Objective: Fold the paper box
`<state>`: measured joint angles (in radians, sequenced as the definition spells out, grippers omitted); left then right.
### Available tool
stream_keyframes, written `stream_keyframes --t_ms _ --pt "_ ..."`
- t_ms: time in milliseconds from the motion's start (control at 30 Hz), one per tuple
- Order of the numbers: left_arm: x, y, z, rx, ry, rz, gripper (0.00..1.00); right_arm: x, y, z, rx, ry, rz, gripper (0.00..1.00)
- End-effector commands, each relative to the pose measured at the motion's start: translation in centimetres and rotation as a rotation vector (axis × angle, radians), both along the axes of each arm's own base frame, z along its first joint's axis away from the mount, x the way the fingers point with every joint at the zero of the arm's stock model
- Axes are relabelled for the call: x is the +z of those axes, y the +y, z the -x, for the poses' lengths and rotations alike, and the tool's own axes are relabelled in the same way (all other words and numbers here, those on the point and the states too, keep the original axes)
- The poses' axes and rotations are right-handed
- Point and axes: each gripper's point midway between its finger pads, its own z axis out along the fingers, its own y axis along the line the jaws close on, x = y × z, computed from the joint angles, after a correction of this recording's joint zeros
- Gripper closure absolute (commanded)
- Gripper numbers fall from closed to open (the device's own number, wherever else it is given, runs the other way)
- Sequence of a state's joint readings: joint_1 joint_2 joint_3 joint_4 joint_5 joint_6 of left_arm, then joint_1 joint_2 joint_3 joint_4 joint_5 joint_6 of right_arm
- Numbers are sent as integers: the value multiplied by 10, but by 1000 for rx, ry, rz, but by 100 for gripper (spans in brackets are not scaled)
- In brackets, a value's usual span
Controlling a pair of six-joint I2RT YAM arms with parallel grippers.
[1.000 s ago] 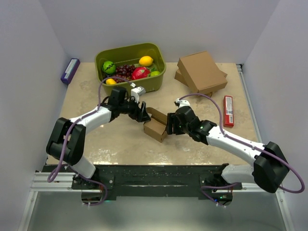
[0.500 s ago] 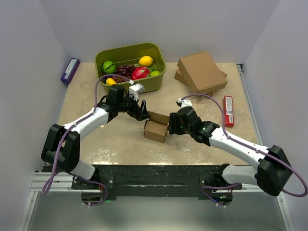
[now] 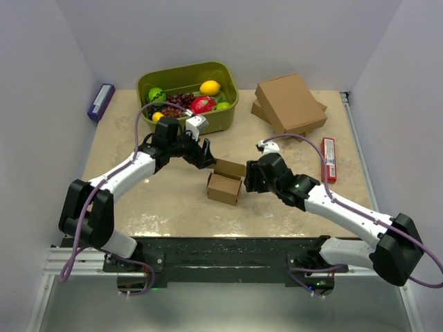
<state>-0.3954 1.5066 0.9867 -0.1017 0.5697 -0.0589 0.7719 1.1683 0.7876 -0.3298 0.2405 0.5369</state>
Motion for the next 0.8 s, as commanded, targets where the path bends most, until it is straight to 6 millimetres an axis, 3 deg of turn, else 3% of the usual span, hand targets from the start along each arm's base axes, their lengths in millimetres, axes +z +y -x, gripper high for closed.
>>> stream_keyframes --t_ms 0,200,533,633,667,767 --pt "17 1 -1 1 -59 -13 17 37 4 -15 -10 -106 -33 42" --pt "16 4 1 15 -50 -20 20 43 8 -25 -1 -144 -25 42" --pt "12 2 8 7 -20 -9 37 44 18 -35 31 -159 -3 47" --pt "9 2 12 7 -6 -9 43 43 21 -34 41 -153 -6 55" --pt "9 2 13 6 -5 -6 46 43 21 -33 43 -148 -8 63" --pt "12 1 15 21 3 3 61 43 23 -32 52 -145 -17 74"
